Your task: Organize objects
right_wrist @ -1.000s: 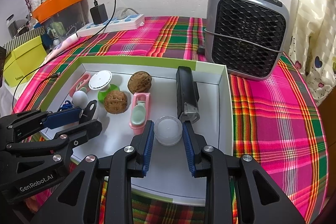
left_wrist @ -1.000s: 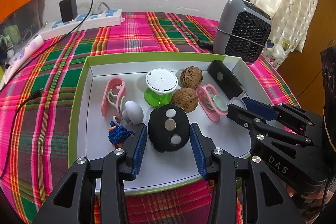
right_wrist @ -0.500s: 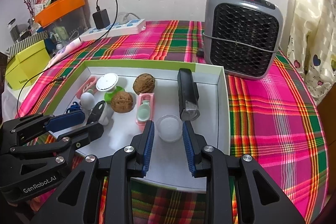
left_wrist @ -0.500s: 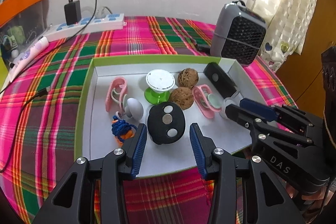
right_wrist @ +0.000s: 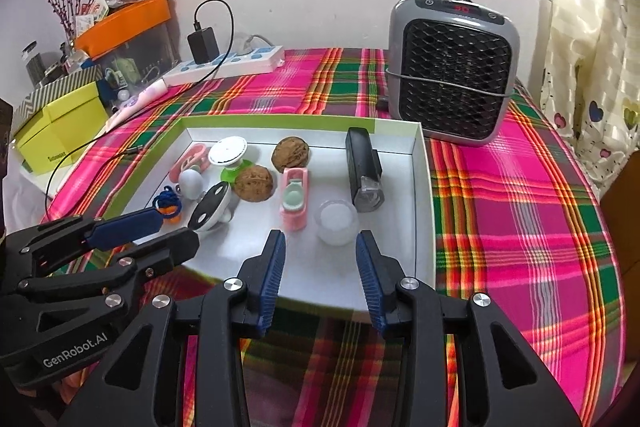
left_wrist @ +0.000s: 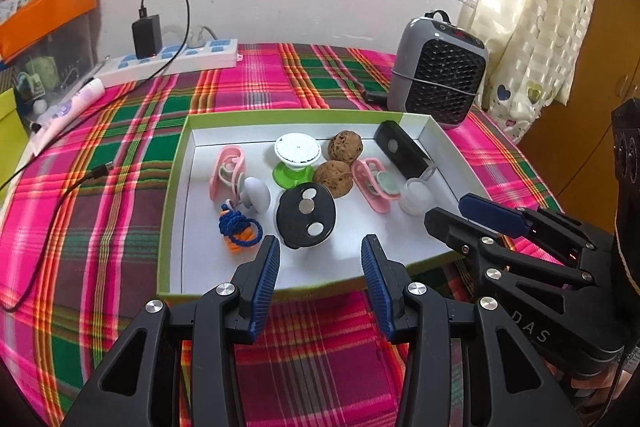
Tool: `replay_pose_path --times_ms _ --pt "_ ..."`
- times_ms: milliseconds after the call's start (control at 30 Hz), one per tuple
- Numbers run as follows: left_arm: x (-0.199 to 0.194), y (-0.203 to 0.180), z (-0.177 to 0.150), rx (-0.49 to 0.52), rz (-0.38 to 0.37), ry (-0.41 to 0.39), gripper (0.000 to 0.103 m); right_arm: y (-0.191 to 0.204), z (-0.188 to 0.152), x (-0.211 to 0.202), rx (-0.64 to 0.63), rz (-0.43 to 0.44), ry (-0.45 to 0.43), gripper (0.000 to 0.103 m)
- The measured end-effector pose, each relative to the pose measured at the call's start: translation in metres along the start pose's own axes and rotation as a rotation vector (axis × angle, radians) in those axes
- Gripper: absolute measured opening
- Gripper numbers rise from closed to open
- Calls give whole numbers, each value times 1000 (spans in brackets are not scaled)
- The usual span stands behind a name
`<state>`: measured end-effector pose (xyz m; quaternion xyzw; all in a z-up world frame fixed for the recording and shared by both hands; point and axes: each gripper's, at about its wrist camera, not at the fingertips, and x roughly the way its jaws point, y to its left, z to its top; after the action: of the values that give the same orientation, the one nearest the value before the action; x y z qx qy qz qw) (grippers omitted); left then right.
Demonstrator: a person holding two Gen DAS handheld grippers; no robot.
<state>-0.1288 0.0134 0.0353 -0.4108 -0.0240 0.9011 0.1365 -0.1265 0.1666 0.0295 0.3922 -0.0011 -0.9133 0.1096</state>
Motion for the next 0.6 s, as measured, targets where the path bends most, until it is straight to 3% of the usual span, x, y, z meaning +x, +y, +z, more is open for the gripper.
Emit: replay_pose_path --times_ms 600 --pt "-34 -9 -35 13 40 -48 41 17 -29 -36 -7 -1 -43 38"
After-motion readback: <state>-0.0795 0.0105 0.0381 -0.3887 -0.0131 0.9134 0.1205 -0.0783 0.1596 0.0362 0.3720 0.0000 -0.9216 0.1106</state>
